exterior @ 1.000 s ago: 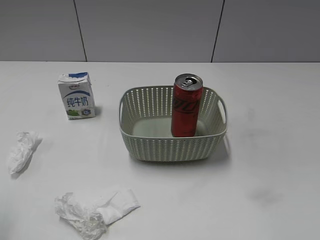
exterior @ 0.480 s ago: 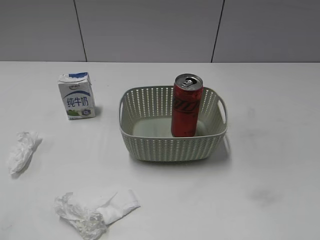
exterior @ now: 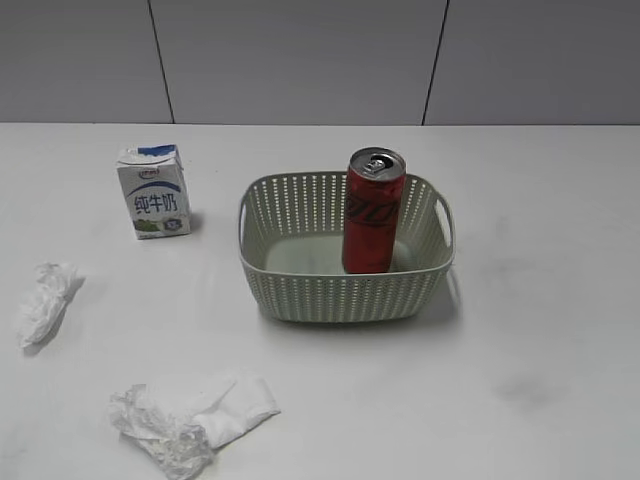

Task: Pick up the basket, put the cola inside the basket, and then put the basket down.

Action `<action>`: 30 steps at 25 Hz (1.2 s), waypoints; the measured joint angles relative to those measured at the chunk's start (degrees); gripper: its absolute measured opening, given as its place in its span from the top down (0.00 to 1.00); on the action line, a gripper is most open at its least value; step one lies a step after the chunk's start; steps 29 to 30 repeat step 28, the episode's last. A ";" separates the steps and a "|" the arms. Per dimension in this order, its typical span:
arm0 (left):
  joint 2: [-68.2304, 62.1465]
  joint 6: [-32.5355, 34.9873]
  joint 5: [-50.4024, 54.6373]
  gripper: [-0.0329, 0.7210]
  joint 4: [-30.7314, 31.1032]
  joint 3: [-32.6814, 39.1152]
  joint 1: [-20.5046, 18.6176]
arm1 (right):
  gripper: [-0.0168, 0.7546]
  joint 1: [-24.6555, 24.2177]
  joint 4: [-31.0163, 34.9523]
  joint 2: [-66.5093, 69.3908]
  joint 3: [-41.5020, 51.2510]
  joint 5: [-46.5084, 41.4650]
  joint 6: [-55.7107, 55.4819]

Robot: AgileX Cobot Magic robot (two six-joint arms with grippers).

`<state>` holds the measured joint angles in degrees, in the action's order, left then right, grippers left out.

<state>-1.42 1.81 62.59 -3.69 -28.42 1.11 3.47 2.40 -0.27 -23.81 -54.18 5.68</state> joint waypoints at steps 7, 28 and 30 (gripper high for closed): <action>0.17 0.00 0.00 0.29 0.00 0.00 0.00 | 0.22 0.00 -0.41 0.00 0.00 0.00 0.00; 0.35 0.00 0.00 0.29 0.00 0.00 0.00 | 0.22 0.00 -0.41 0.00 0.11 0.00 0.00; 0.35 0.00 0.00 0.29 0.00 0.00 0.00 | 0.22 0.00 -0.41 0.00 0.11 0.00 0.00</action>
